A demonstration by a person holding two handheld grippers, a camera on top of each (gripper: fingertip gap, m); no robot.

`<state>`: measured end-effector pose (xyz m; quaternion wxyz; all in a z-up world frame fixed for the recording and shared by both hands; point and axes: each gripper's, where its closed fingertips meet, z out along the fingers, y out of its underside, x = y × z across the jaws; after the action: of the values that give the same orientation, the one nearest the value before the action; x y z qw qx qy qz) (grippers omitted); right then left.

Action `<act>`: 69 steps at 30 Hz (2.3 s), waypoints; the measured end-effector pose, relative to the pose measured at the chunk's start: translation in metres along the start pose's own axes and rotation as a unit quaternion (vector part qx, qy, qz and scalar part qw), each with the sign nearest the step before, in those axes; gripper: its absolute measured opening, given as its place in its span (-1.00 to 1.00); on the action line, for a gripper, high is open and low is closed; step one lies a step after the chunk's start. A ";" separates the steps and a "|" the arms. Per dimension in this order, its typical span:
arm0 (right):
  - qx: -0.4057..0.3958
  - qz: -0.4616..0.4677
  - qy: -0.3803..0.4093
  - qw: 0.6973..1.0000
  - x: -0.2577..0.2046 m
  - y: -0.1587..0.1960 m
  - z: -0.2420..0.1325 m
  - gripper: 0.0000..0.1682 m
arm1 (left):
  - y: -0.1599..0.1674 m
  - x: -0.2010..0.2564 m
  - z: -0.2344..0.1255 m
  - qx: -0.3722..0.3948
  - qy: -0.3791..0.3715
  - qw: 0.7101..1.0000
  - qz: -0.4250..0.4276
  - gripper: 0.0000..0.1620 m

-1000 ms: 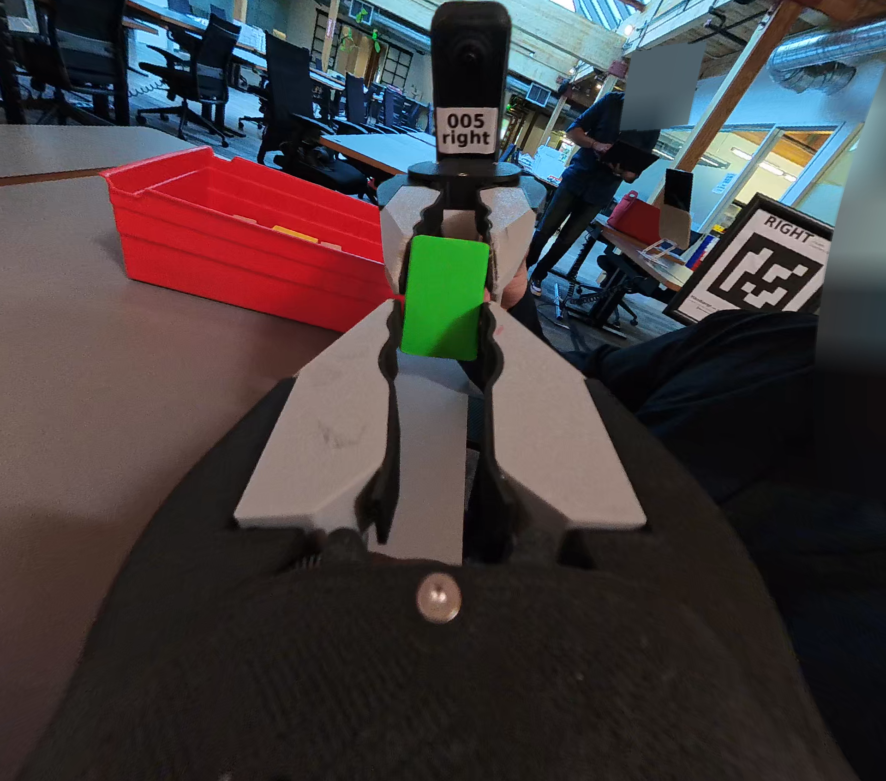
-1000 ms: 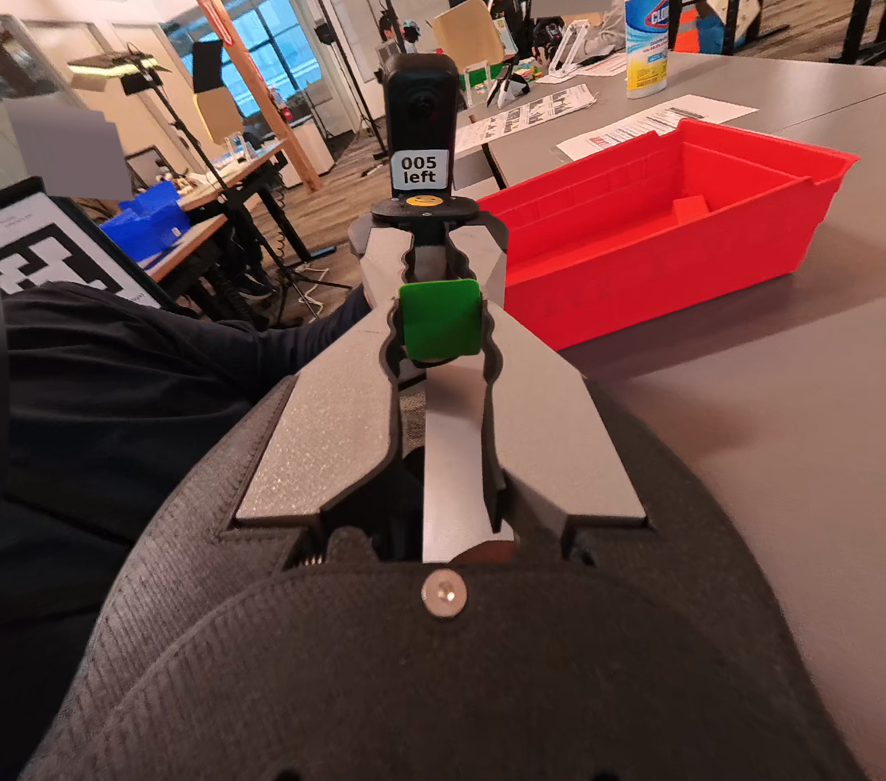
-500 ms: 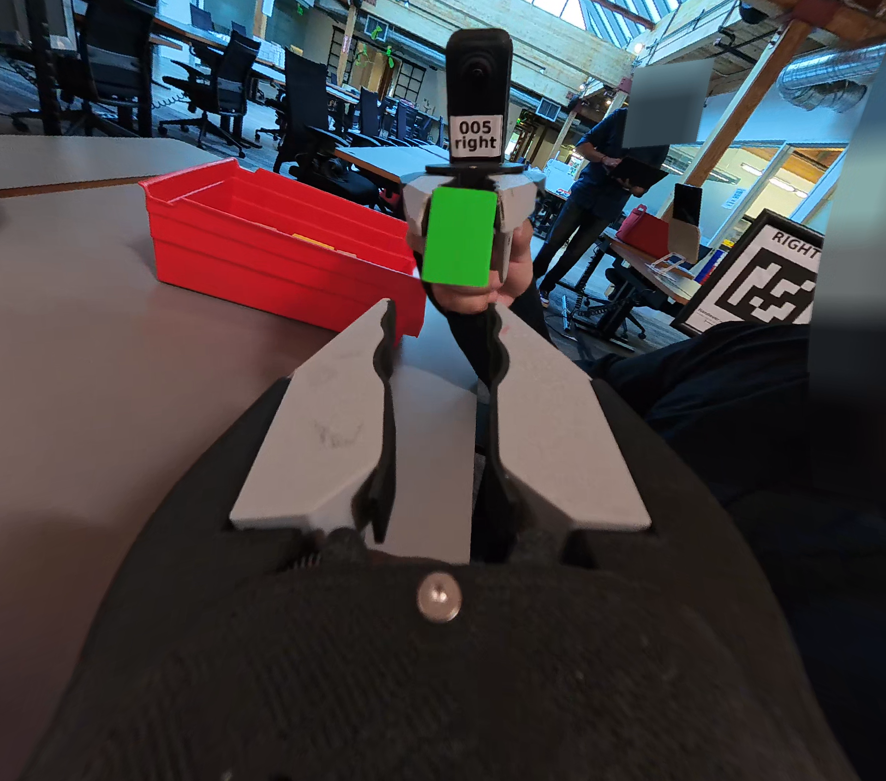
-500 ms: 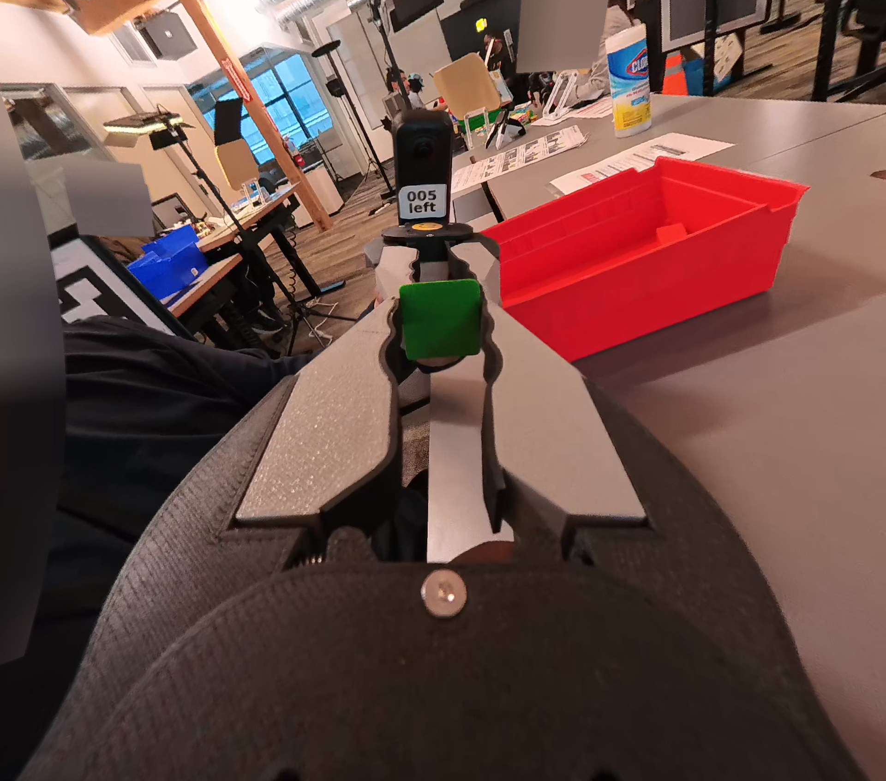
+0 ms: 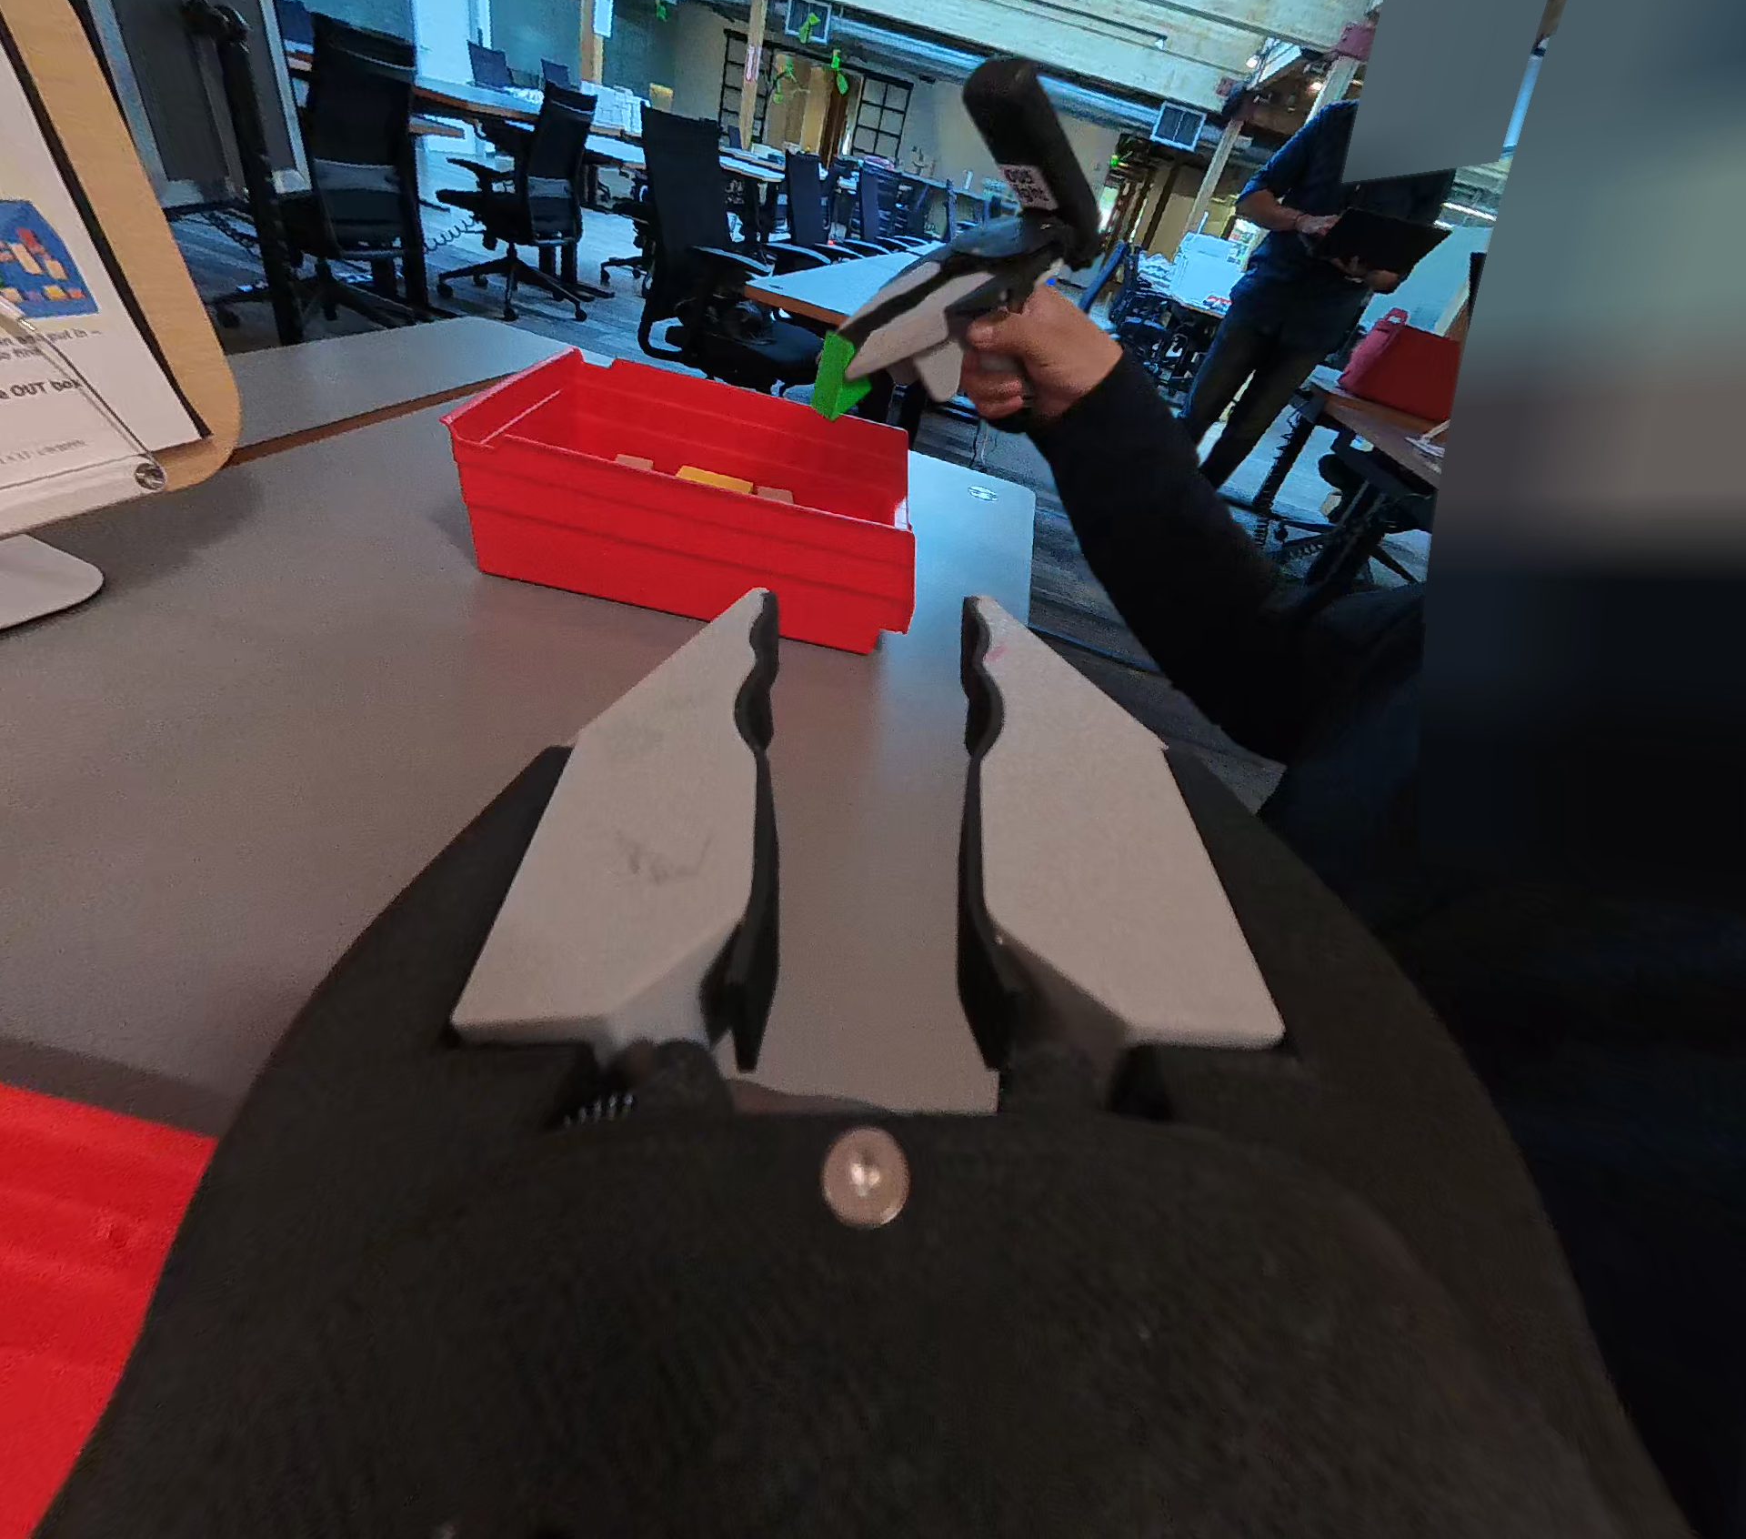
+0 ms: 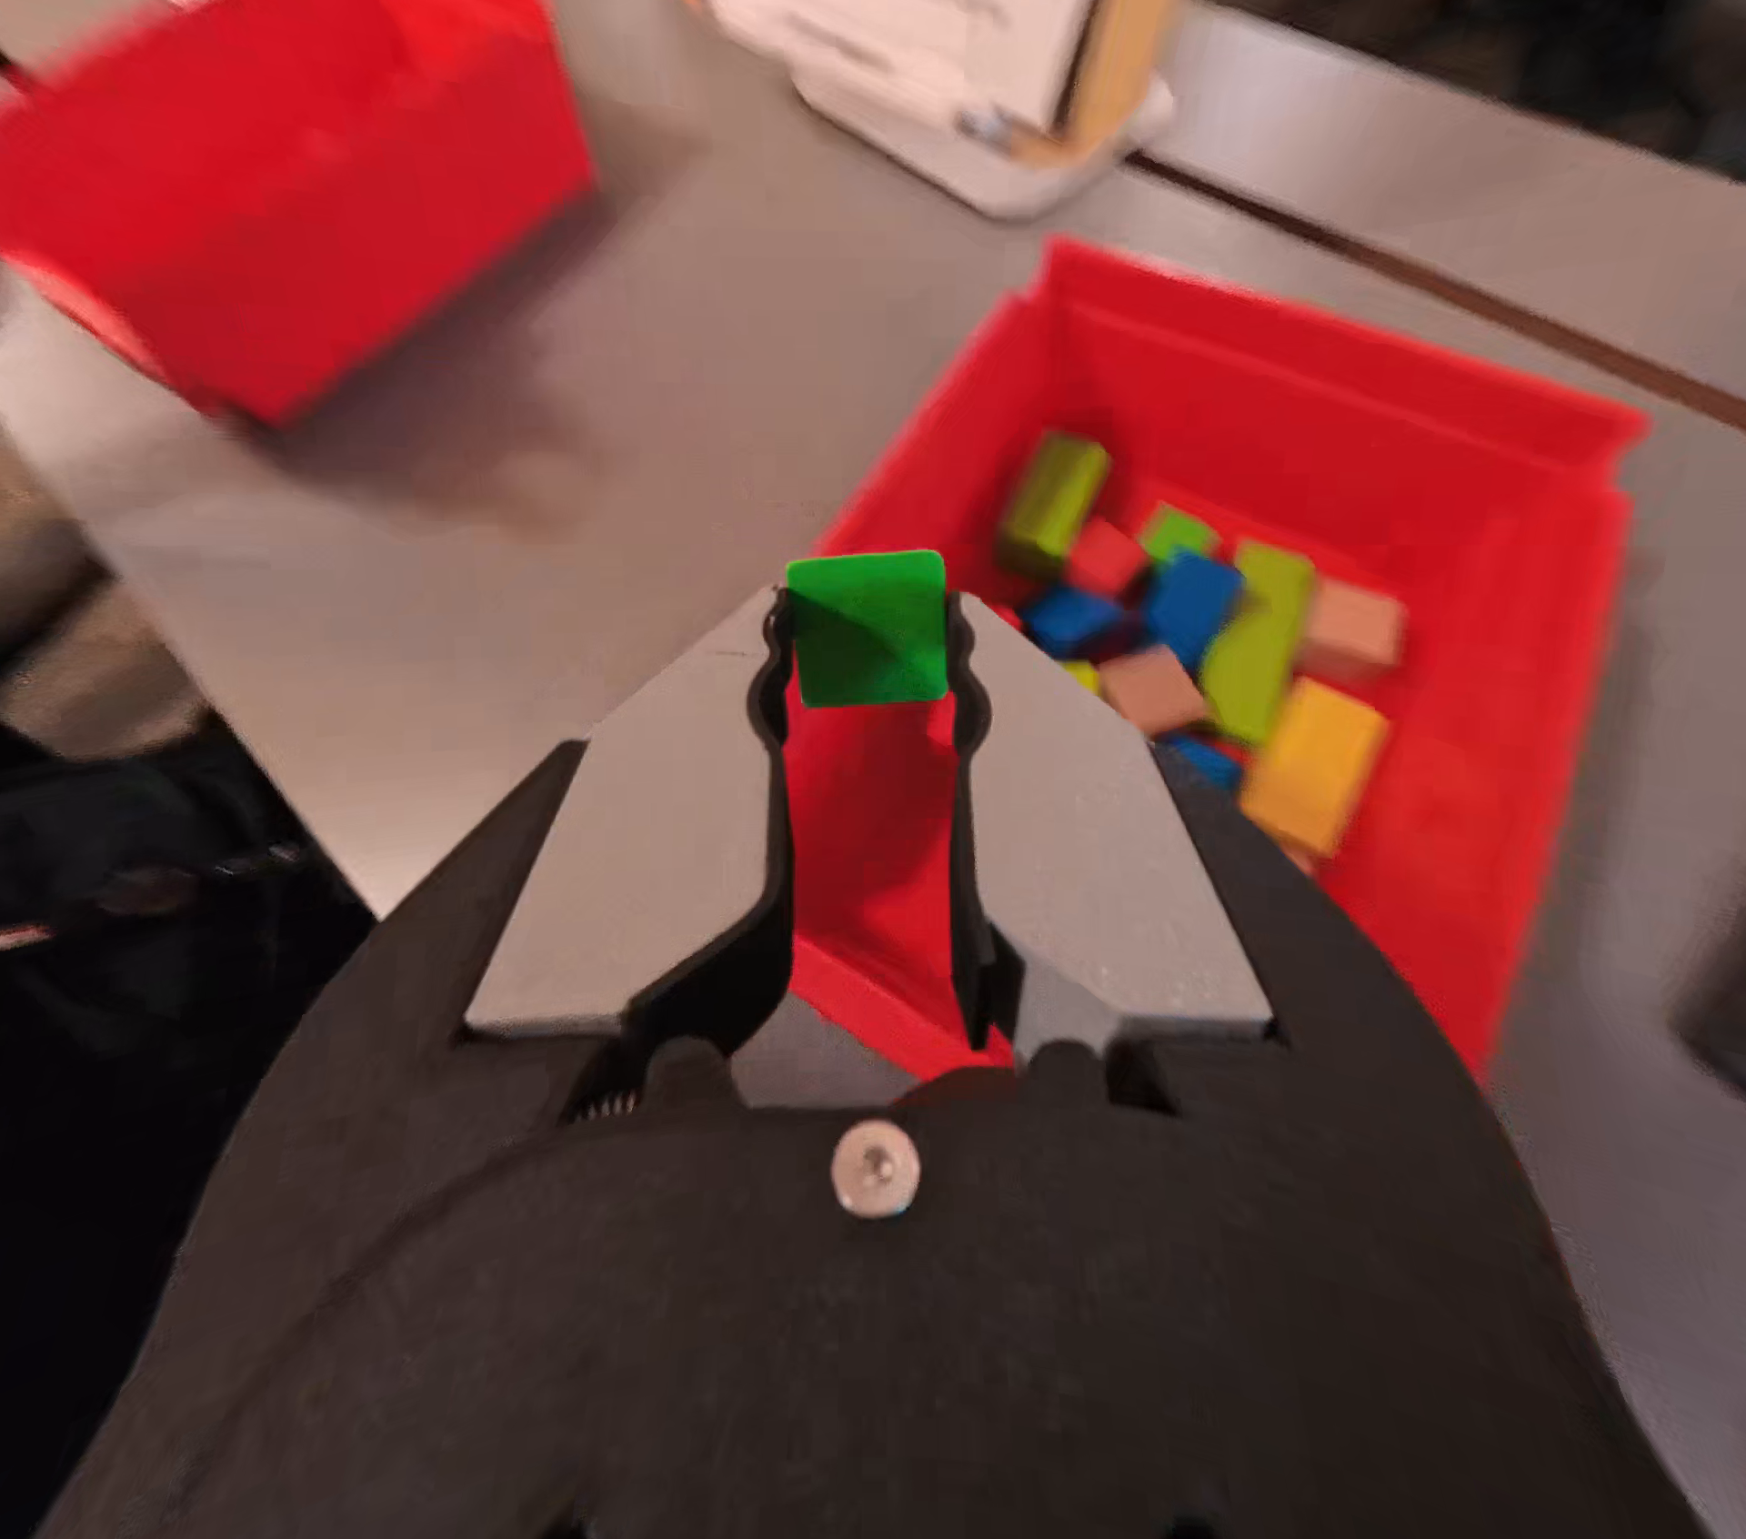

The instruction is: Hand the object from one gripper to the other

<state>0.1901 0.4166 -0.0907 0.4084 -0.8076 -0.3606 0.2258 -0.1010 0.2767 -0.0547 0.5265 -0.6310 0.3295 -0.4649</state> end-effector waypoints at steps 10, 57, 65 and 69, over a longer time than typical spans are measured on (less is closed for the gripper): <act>-0.368 -0.012 0.095 0.925 0.064 0.111 0.046 -0.64 | 0.002 0.007 -0.002 -0.008 -0.008 1.000 0.015 -0.57; 0.030 -0.061 -0.044 0.997 -0.064 -0.052 0.000 -0.48 | -0.024 -0.151 -0.138 -0.094 -0.336 0.937 0.000 -0.52; 0.100 -0.129 -0.211 0.964 -0.174 -0.064 0.010 -0.49 | 0.048 -0.232 -0.155 -0.484 -0.224 0.817 0.218 -0.47; 0.101 -0.144 -0.240 0.955 -0.187 -0.063 0.021 -0.49 | 0.081 -0.270 -0.178 -0.621 -0.212 0.717 0.234 -0.37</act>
<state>0.0323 0.3089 -0.0378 0.4175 -0.6236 -0.5354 0.3875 -0.3560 0.4386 -0.1960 0.1639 -0.8013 0.5610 0.1278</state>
